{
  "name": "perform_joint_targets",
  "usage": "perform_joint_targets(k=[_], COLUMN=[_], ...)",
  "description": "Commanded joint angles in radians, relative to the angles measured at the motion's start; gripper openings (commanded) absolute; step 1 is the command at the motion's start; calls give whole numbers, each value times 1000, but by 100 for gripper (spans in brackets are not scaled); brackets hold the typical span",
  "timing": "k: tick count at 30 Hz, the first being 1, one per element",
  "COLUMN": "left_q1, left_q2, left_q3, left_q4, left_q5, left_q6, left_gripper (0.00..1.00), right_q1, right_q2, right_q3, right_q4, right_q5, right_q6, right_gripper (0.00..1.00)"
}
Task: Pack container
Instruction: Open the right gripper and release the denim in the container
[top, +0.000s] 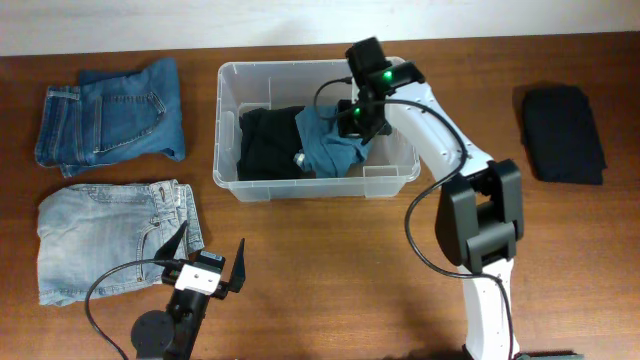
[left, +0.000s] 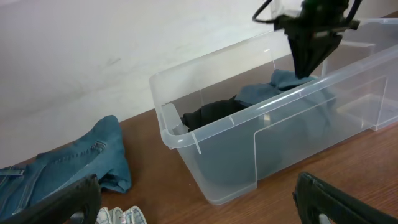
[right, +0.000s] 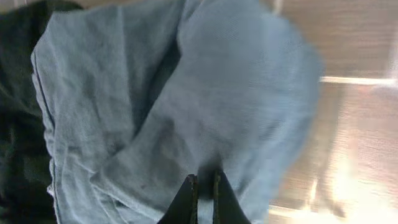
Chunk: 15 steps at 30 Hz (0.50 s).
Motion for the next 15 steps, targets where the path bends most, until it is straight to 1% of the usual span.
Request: perform_joint_targets(k=[1, 8, 15], left_q1=[5, 5, 5], left_q2=[-6, -6, -6], left_q3=[-2, -2, -2], left_q4=[-7, -7, -7], left_q5=[0, 0, 0], left_q6=[11, 11, 11], left_gripper=[99, 99, 99], right_q1=[36, 76, 84], right_q2=[24, 24, 24], right_q3=[-8, -8, -8], right_q4=[12, 28, 16], right_q5=[-13, -13, -14], right_q6=[8, 8, 8], right_gripper=[4, 4, 4])
